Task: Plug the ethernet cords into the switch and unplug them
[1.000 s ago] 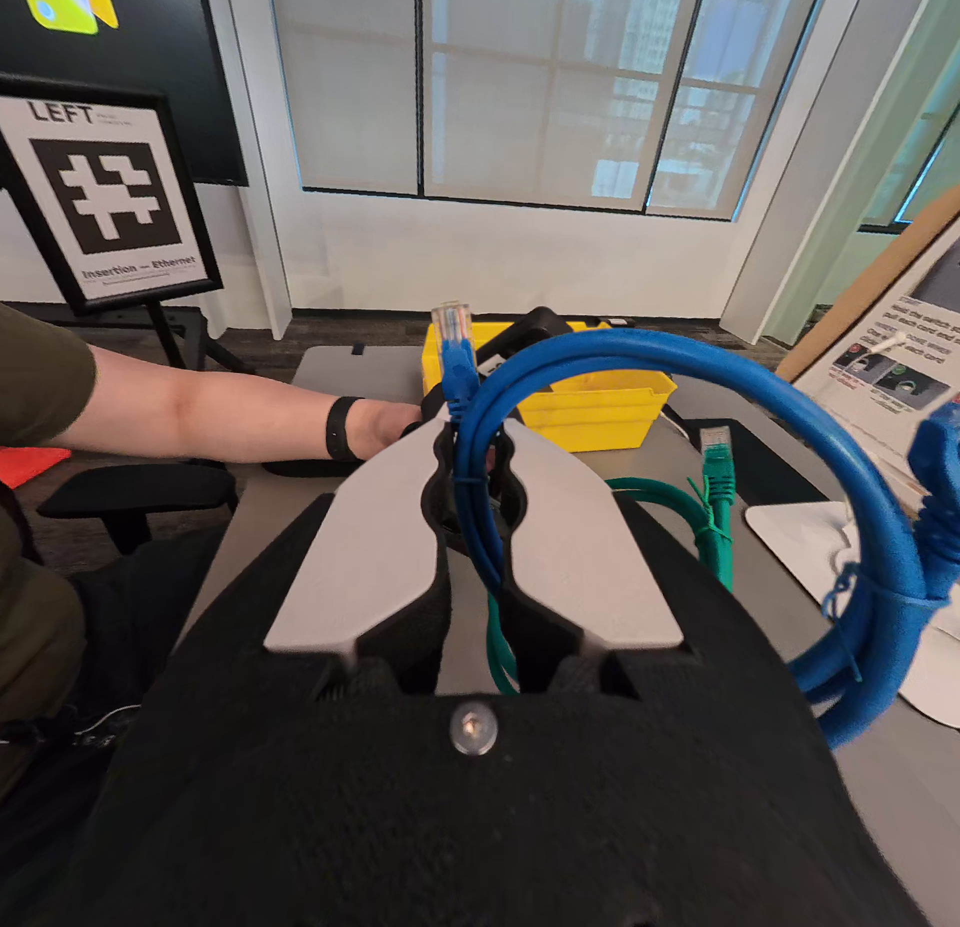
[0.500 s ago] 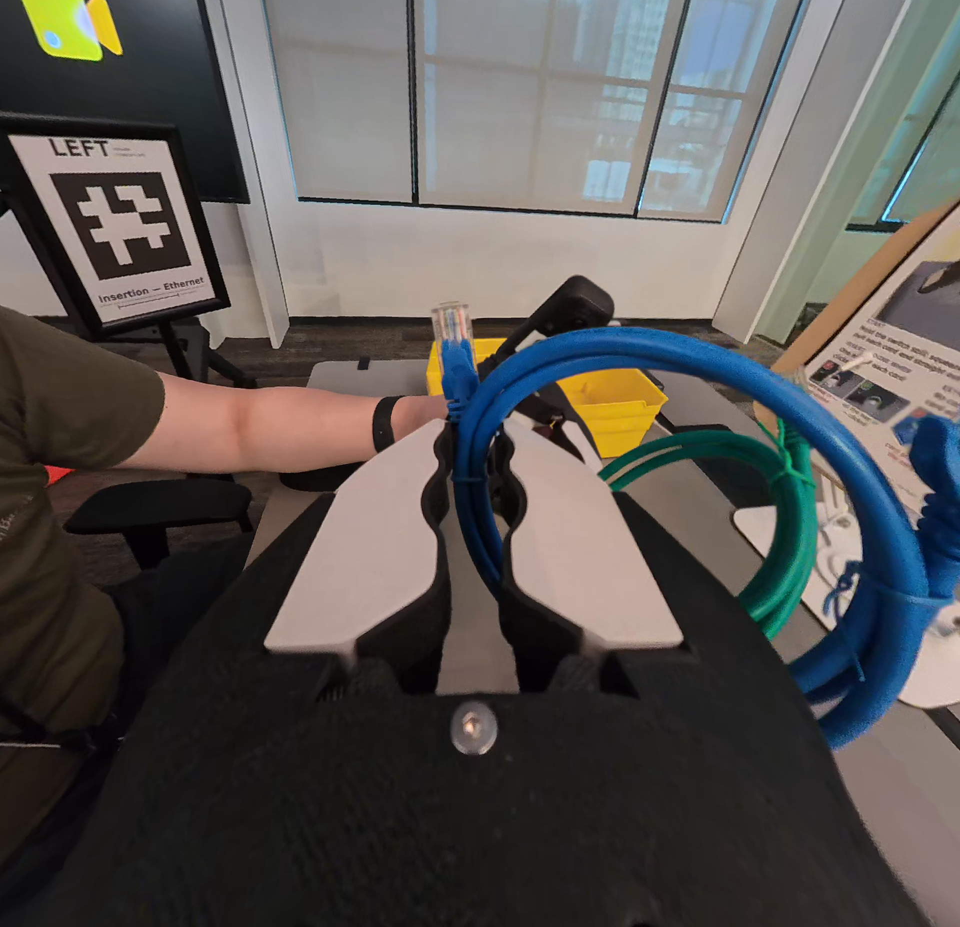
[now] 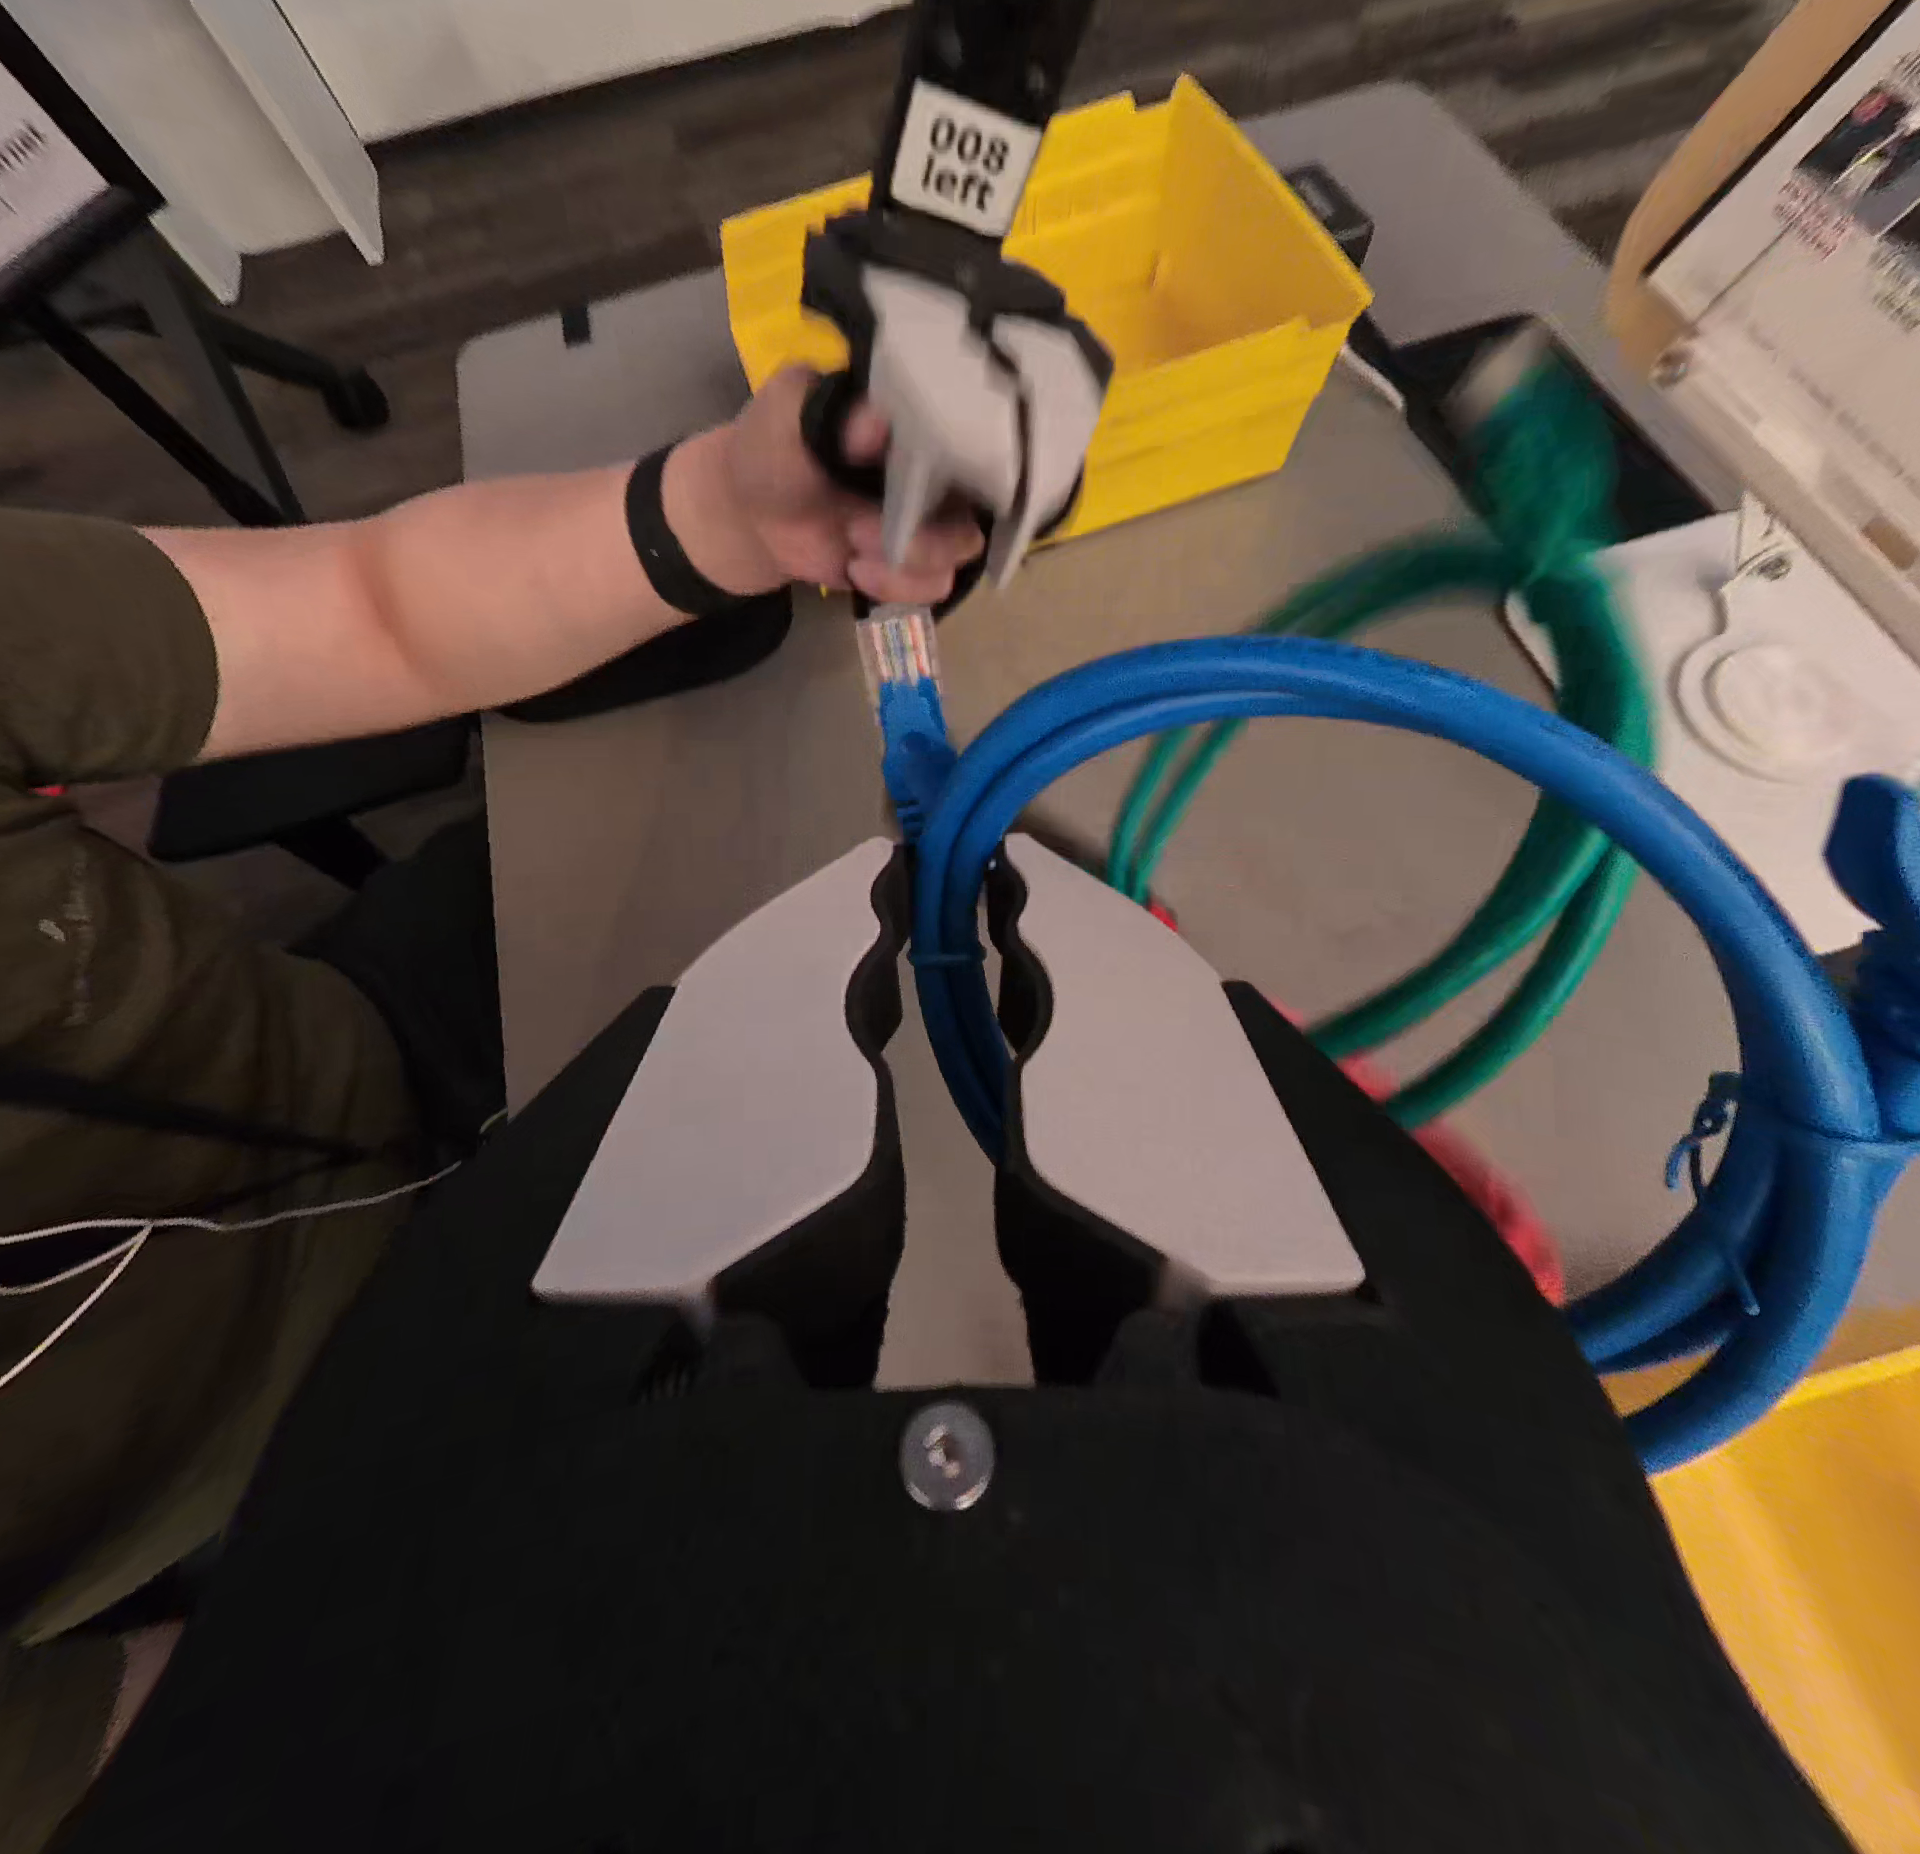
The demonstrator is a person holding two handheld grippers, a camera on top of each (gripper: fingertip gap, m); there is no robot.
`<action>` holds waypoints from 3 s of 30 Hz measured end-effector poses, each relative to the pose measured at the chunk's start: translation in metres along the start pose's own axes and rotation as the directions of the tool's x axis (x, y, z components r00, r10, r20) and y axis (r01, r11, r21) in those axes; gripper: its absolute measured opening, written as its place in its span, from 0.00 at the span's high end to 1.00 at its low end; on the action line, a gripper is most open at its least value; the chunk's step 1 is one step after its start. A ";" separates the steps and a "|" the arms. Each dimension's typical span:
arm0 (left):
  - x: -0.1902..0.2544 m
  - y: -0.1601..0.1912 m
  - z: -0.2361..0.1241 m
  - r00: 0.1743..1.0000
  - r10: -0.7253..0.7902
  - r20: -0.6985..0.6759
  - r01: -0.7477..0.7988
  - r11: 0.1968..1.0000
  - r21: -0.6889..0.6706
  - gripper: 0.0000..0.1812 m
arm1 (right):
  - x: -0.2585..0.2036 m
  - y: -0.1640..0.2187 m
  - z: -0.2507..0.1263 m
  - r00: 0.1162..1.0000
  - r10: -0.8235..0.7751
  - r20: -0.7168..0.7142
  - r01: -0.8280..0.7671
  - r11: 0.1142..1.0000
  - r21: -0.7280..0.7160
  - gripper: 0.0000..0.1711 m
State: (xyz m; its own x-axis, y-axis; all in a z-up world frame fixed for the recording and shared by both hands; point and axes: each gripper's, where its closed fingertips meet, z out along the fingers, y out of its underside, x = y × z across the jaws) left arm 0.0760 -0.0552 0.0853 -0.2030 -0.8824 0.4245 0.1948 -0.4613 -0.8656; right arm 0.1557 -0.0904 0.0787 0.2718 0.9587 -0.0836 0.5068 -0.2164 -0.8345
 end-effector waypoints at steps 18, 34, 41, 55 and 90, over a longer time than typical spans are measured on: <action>-0.007 0.136 0.038 0.927 0.009 0.376 0.165 0.888 -0.428 0.80 | 0.032 0.038 -0.020 0.990 0.024 -0.137 -0.031 0.998 -0.050 0.91; -0.049 0.256 0.118 0.568 0.018 0.823 0.259 0.945 -0.200 0.57 | 0.030 0.037 -0.102 0.968 0.023 -0.249 0.026 0.981 0.191 0.92; -0.069 0.264 0.135 0.449 0.130 0.884 0.246 0.933 -0.263 0.53 | 0.017 0.035 -0.105 0.980 -0.036 -0.195 0.079 0.973 0.216 0.92; -0.083 0.263 0.131 0.457 0.181 0.871 0.275 0.902 -0.332 0.78 | 0.008 0.043 -0.123 0.979 -0.073 -0.189 0.118 0.964 0.239 0.92; -0.098 0.200 -0.038 0.195 0.673 0.714 0.094 0.711 -0.696 0.76 | 0.028 0.050 -0.113 0.972 -0.015 -0.236 0.059 0.982 0.181 0.92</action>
State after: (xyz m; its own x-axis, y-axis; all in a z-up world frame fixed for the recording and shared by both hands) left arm 0.0984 -0.0573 -0.1397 0.7762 -0.5490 -0.3099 -0.5488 -0.3466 -0.7607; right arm 0.2809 -0.0953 0.0959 0.4494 0.8913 0.0598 0.3655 -0.1224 -0.9227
